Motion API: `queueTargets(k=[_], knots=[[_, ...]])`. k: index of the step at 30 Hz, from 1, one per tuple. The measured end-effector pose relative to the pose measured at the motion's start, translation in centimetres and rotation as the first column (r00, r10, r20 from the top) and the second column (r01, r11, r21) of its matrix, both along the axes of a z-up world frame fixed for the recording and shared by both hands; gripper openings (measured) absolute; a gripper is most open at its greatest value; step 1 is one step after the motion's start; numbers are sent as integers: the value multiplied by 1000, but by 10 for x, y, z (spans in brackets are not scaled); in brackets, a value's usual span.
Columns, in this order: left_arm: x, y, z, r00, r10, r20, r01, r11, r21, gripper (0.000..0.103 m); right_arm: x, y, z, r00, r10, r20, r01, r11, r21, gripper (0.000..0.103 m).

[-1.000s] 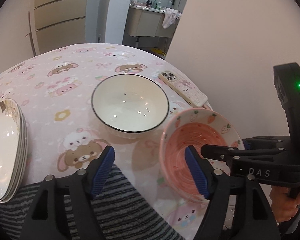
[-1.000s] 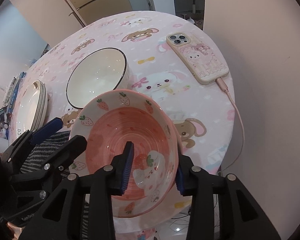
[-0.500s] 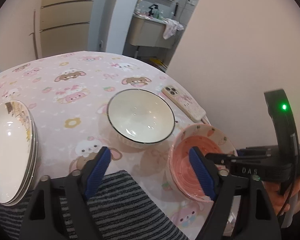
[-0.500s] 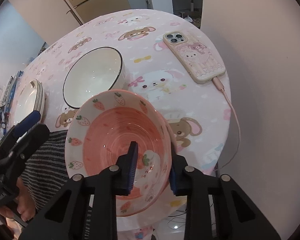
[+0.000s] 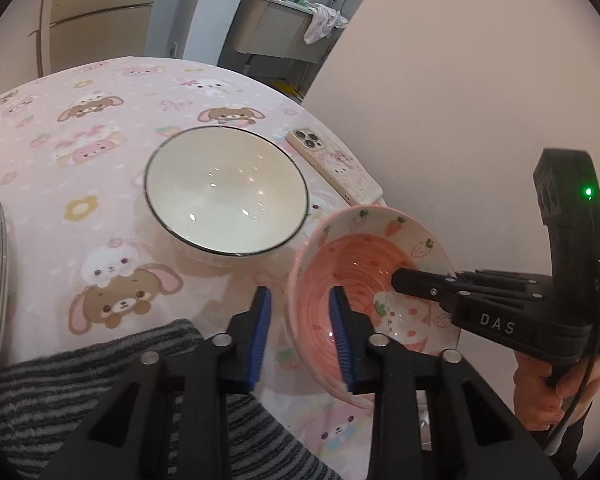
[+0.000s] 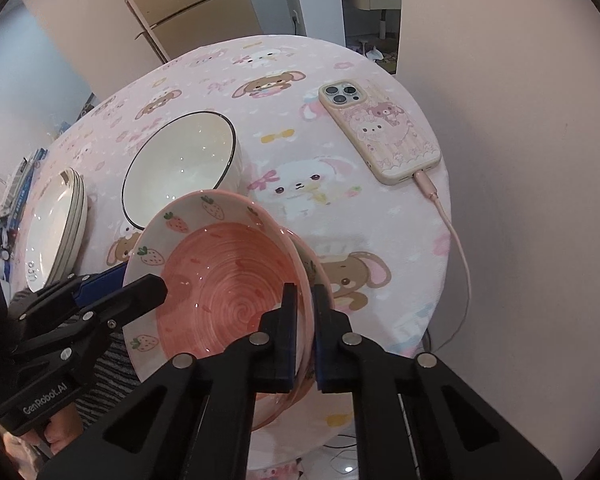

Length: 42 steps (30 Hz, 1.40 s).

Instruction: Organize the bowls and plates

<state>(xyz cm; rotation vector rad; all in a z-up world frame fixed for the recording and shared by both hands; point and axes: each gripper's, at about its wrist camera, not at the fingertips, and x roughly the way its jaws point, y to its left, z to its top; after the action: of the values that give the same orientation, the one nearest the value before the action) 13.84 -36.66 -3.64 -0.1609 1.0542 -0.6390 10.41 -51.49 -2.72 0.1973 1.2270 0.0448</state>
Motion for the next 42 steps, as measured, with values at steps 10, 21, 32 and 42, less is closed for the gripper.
queueTargets(k=[10, 21, 32, 42], knots=[[-2, 10, 22, 998, 0, 63, -1, 1000, 21, 25, -1, -9, -2, 998, -20, -53, 26, 995, 100, 14], [-2, -10, -5, 999, -34, 9, 33, 995, 99, 8, -5, 10, 7, 999, 51, -8, -52, 996, -67, 10], [-3, -9, -4, 1000, -28, 14, 26, 995, 101, 10, -11, 22, 17, 993, 92, 74, -70, 962, -264, 4], [2, 18, 36, 996, -10, 86, 8, 1000, 29, 10, -10, 14, 45, 985, 90, 145, -68, 986, -150, 5]])
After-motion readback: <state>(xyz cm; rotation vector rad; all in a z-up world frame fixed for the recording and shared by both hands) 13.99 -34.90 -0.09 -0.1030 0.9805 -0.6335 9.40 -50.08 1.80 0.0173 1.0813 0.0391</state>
